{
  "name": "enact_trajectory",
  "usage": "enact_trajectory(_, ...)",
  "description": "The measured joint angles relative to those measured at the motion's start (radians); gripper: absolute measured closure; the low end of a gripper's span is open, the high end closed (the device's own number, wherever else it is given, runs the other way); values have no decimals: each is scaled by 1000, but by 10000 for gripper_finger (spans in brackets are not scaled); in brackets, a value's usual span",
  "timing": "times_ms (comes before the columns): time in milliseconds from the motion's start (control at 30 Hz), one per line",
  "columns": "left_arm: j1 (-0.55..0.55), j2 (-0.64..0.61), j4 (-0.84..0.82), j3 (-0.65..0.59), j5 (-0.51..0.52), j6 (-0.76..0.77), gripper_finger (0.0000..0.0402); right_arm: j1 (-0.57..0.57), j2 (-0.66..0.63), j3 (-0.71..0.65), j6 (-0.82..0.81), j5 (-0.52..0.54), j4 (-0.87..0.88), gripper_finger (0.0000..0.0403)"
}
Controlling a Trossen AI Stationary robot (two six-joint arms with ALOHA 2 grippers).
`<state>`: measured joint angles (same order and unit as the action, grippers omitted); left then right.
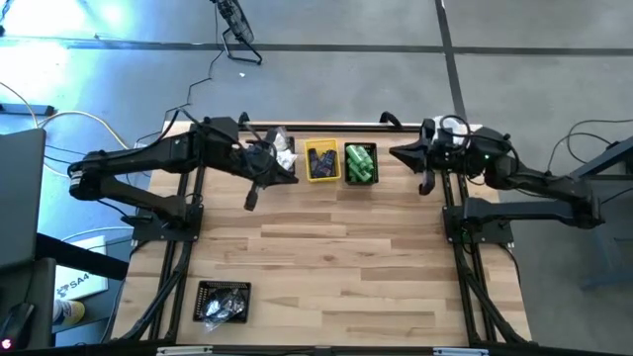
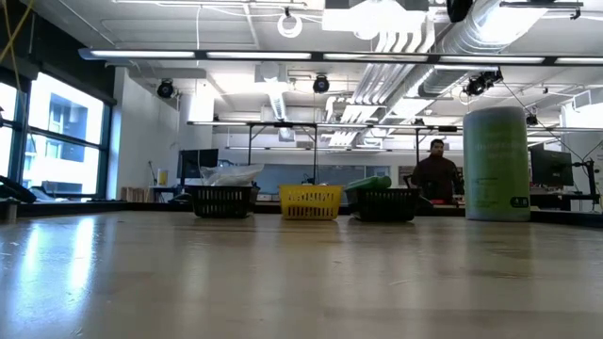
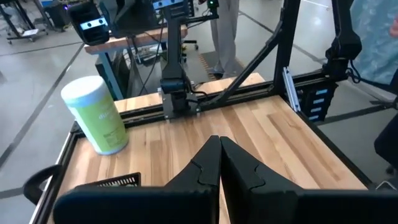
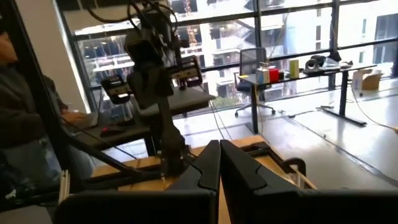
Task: Pick & Place Travel size toiletries
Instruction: Return to Home Position
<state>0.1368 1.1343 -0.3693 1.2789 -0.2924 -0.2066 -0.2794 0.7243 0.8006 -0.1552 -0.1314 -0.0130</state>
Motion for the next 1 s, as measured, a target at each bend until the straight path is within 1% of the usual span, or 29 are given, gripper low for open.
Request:
enact_trajectory(67, 0, 0, 5, -4, 0, -10, 401, 0, -32, -27, -3, 3, 1, 400)
enact_trajectory(167, 0, -10, 43, -48, -1, -8, 401, 0, -84, -51, -6, 3, 0, 400)
enact_trajectory(233, 0, -29, 74, -91, -1, 3, 401, 0, -117, -61, -6, 3, 2, 400)
enact_trajectory(300, 0, -55, 143, -140, -1, 11, 401, 0, -147, -70, -6, 3, 11, 400)
enact_trajectory(433, 0, -130, 209, -237, -1, 27, 401, 0, -208, -82, -5, 4, 51, 400)
enact_trajectory(700, 0, -325, 212, -380, -4, 31, 401, 0, -288, -82, -5, 33, 125, 400)
enact_trajectory(900, 0, -423, 210, -467, 36, 36, 401, 0, -317, -82, 0, 33, 156, 400)
enact_trajectory(1000, 0, -471, 210, -502, 37, 37, 401, 0, -336, -82, 0, 33, 190, 400)
